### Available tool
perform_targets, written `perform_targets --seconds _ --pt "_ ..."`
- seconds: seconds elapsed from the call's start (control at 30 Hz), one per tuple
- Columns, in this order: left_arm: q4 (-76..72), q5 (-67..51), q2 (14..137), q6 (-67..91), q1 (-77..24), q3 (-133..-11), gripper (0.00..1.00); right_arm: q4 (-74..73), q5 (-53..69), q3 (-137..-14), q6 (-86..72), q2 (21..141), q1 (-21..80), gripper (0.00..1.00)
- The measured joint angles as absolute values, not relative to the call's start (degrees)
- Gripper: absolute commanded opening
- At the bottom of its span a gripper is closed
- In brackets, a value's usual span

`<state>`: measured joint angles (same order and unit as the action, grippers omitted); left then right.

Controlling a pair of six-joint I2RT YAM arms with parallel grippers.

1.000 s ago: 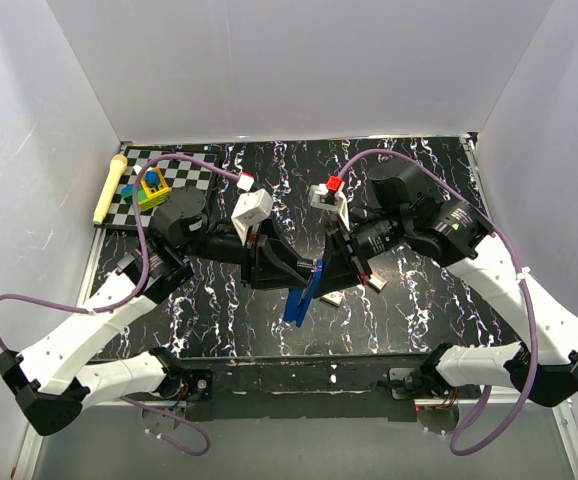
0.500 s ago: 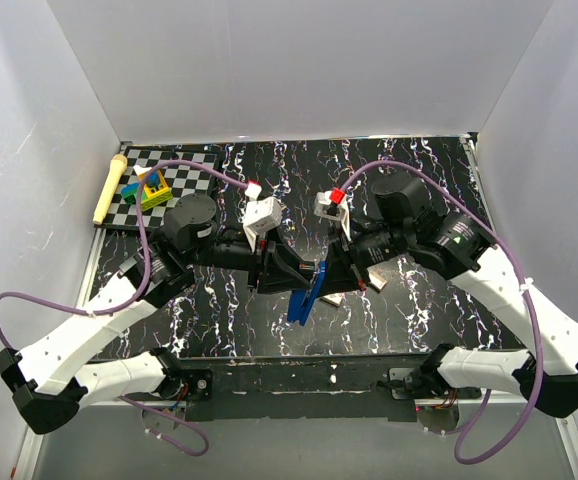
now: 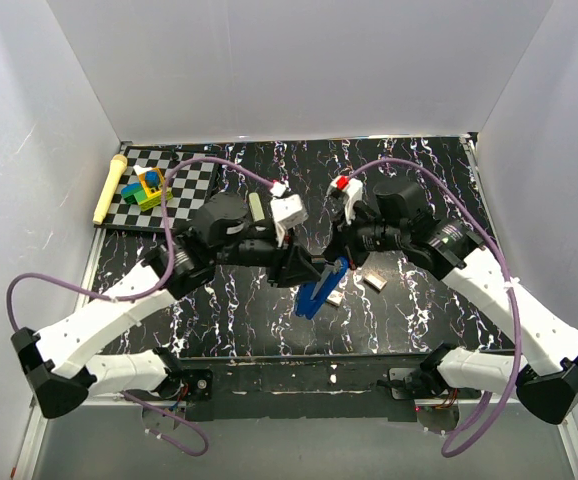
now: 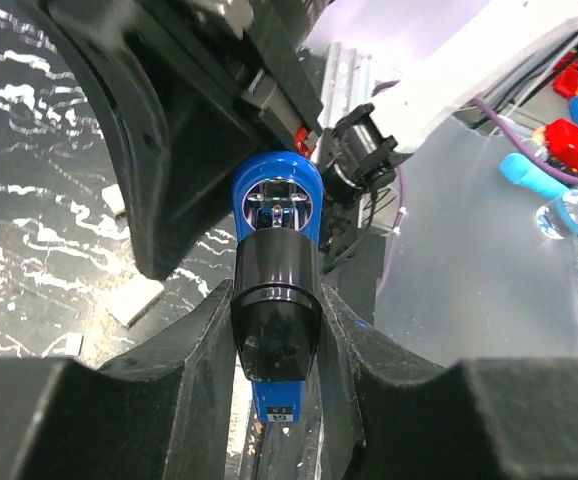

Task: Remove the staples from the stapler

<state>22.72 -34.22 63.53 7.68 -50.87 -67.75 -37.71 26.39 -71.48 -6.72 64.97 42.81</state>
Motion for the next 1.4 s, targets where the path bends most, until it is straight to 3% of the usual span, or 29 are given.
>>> perform_targets --seconds 0.47,0.83,1.4 --pt "28.93 -13.82 78.22 10.11 -50.81 -78.76 0.00 -33.54 8.58 -68.25 -16.49 64.64 34.39 0.01" --pt "30.28 -4.67 89.84 15.75 -40.21 -86.41 0.00 -33.12 -0.56 -63.75 -23.14 63.64 31.46 0.01" --pt "42.37 4.49 127.35 21.50 -32.64 -123.92 0.00 -28.40 2.87 -61.93 -27.31 65.21 31.46 0.01"
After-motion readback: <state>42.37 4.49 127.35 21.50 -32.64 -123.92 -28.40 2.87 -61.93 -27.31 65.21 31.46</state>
